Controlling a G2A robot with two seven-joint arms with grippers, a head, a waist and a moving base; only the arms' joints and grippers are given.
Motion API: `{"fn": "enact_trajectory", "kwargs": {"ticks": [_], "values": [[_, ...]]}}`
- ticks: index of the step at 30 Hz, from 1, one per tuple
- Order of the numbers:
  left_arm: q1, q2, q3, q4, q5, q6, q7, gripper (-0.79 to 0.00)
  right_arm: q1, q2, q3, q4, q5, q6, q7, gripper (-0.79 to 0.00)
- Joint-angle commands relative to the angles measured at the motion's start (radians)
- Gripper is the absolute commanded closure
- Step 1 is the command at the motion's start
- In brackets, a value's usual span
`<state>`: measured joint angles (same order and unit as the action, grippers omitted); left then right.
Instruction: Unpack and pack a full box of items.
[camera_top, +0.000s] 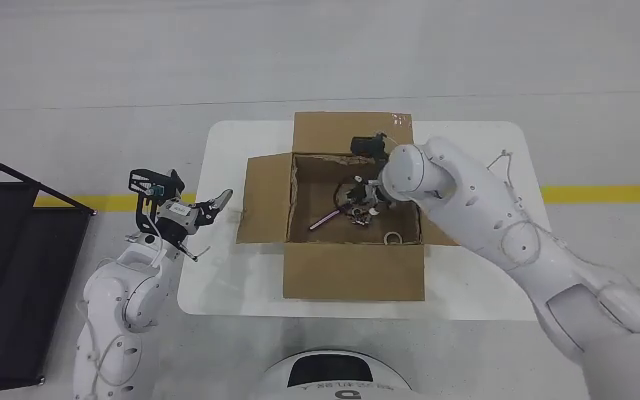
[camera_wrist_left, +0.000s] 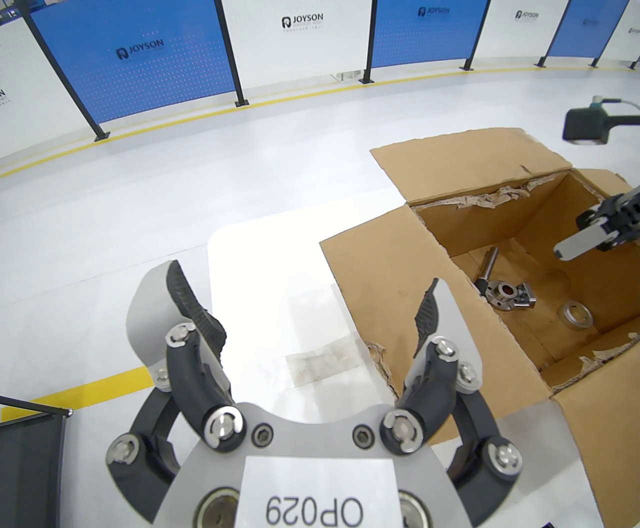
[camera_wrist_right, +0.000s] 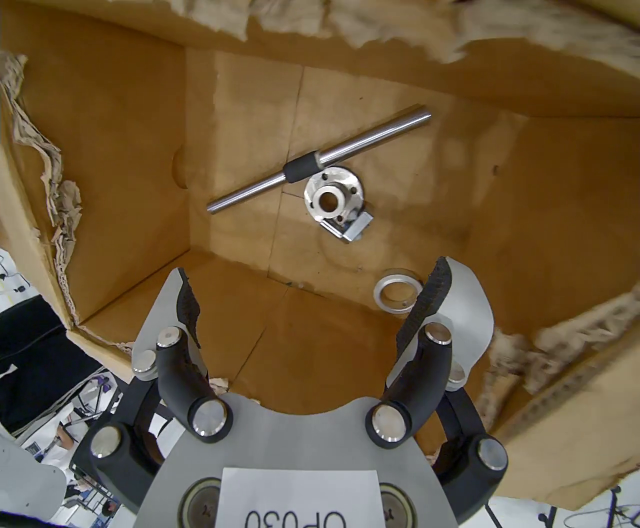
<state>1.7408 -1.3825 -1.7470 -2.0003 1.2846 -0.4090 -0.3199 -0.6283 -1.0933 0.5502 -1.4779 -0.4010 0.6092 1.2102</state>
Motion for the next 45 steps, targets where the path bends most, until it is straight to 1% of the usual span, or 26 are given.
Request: {"fn": "enact_trajectory", "kwargs": {"ticks": [1,2,3,4,5,7,8,9,10,11,13,15,16,17,18,20,22,24,25,27,28,30,35,45], "values": [[0.000,0.000,0.000,0.000,0.000,0.000,0.000,-0.785,0.007,-0.020,-0.038,0.029,0.002,0.044,-0.043,-0.723],[0.000,0.000,0.000,0.000,0.000,0.000,0.000,-0.785,0.009,-0.030,-0.057,0.049,0.010,0.067,-0.066,-0.656],[0.000,0.000,0.000,0.000,0.000,0.000,0.000,-0.785,0.014,-0.041,-0.077,0.065,0.020,0.081,-0.080,-0.631],[0.000,0.000,0.000,0.000,0.000,0.000,0.000,-0.785,0.020,-0.050,-0.096,0.080,0.033,0.086,-0.085,-0.643],[0.000,0.000,0.000,0.000,0.000,0.000,0.000,-0.785,0.028,-0.059,-0.115,0.093,0.045,0.083,-0.082,-0.622],[0.000,0.000,0.000,0.000,0.000,0.000,0.000,-0.785,0.043,-0.072,-0.150,0.121,0.057,0.087,-0.086,-0.628],[0.000,0.000,0.000,0.000,0.000,0.000,0.000,-0.785,0.049,-0.077,-0.164,0.133,0.066,0.097,-0.096,-0.597],[0.000,0.000,0.000,0.000,0.000,0.000,0.000,-0.785,0.052,-0.081,-0.180,0.142,0.077,0.107,-0.106,-0.520],[0.000,0.000,0.000,0.000,0.000,0.000,0.000,-0.785,0.055,-0.083,-0.194,0.151,0.089,0.119,-0.118,-0.486],[0.000,0.000,0.000,0.000,0.000,0.000,0.000,-0.785,0.058,-0.084,-0.205,0.158,0.103,0.133,-0.132,-0.499],[0.000,0.000,0.000,0.000,0.000,0.000,0.000,-0.785,0.062,-0.082,-0.227,0.171,0.137,0.163,-0.162,-0.493],[0.000,0.000,0.000,0.000,0.000,0.000,0.000,-0.785,0.063,-0.075,-0.240,0.182,0.181,0.199,-0.198,-0.542],[0.000,0.000,0.000,0.000,0.000,0.000,0.000,-0.785,0.064,-0.071,-0.248,0.179,0.202,0.217,-0.216,-0.585],[0.000,0.000,0.000,0.000,0.000,0.000,0.000,-0.785,0.064,-0.066,-0.256,0.176,0.222,0.235,-0.234,-0.610],[0.000,0.000,0.000,0.000,0.000,0.000,0.000,-0.785,0.065,-0.059,-0.266,0.169,0.239,0.254,-0.253,-0.582],[0.000,0.000,0.000,0.000,0.000,0.000,0.000,-0.785,0.065,-0.045,-0.284,0.151,0.277,0.307,-0.306,-0.613],[0.000,0.000,0.000,0.000,0.000,0.000,0.000,-0.785,0.067,-0.029,-0.301,0.121,0.322,0.352,-0.351,-0.566],[0.000,0.000,0.000,0.000,0.000,0.000,0.000,-0.785,0.073,-0.010,-0.318,0.098,0.369,0.393,-0.392,-0.551],[0.000,0.000,0.000,0.000,0.000,0.000,0.000,-0.785,0.079,-0.001,-0.328,0.099,0.390,0.403,-0.402,-0.493],[0.000,0.000,0.000,0.000,0.000,0.000,0.000,-0.785,0.095,0.013,-0.348,0.099,0.412,0.403,-0.402,-0.440],[0.000,0.000,0.000,0.000,0.000,0.000,0.000,-0.785,0.102,0.019,-0.357,0.096,0.421,0.403,-0.402,-0.388],[0.000,0.000,0.000,0.000,0.000,0.000,0.000,-0.785,0.114,0.030,-0.372,0.089,0.437,0.403,-0.402,-0.357],[0.000,0.000,0.000,0.000,0.000,0.000,0.000,-0.785,0.121,0.044,-0.380,0.091,0.454,0.403,-0.402,-0.332],[0.000,0.000,0.000,0.000,0.000,0.000,0.000,-0.785,0.124,0.029,-0.380,0.070,0.430,0.403,-0.402,-0.317]]}}
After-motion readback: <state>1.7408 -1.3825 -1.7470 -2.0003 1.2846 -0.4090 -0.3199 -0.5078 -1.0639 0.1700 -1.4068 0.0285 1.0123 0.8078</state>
